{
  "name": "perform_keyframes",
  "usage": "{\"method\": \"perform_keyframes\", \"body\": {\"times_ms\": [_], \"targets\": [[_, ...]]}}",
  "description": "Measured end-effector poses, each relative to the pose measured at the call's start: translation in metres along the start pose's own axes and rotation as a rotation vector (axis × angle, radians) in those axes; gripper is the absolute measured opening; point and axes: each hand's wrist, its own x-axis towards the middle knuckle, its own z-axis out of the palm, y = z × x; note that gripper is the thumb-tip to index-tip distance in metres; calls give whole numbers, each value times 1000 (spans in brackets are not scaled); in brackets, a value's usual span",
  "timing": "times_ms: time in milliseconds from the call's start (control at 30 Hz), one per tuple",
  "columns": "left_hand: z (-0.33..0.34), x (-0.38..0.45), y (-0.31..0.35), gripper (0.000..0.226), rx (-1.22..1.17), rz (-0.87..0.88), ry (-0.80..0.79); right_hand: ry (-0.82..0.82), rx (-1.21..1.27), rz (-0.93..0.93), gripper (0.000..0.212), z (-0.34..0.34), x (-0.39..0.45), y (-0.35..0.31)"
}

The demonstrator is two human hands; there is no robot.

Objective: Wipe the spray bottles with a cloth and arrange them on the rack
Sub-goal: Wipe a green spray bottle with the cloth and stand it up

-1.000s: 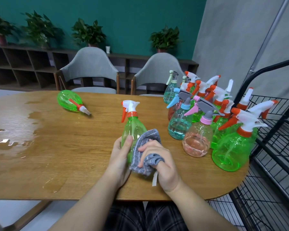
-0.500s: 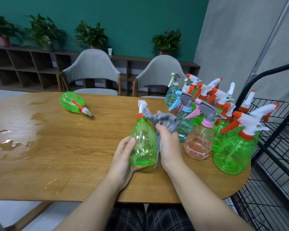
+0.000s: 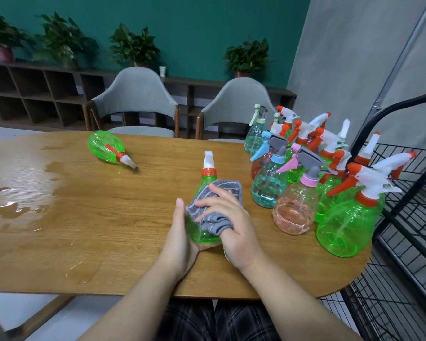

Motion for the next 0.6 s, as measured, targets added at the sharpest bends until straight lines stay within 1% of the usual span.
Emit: {"method": "perform_keyframes", "body": {"times_ms": [100, 167, 267, 300, 333, 367, 400, 433, 467, 500, 533, 567, 600], "targets": [[-1, -2, 2, 69, 5, 5, -6, -5, 30, -58, 42, -1, -5, 2], [-3, 1, 1, 73, 15, 25, 20, 9, 55, -82, 39, 0, -7, 3], [-3, 2, 0, 100, 21, 40, 115, 77, 98, -114, 35, -1, -12, 4], [-2, 2, 0, 104, 22, 39, 133, 92, 119, -112, 33, -2, -13, 4], [-2, 3, -1, 100, 22, 44, 153, 107, 167, -96, 29, -2, -13, 4], [-2, 3, -1, 90, 20, 50, 166, 138, 256, -58, 25, -3, -13, 1], [-1, 3, -2, 79, 16, 52, 165, 209, 402, 12, 23, -4, -12, -2], [-1, 3, -2, 73, 11, 42, 157, 322, 600, 142, 23, -5, -10, -9], [-2, 2, -2, 71, 3, 36, 144, 456, 838, 305, 24, -7, -5, -14], [-2, 2, -1, 69, -4, 31, 136, 591, 1025, 473, 25, -7, 1, -17], [-1, 0, 0, 67, -7, 24, 125, 717, 1163, 606, 24, -9, 6, -19], [-1, 0, 0, 64, -12, 20, 110, 799, 1230, 683, 23, -13, 12, -19], [-2, 0, 0, 61, -12, 13, 88, 827, 1253, 728, 21, -16, 18, -20]]}}
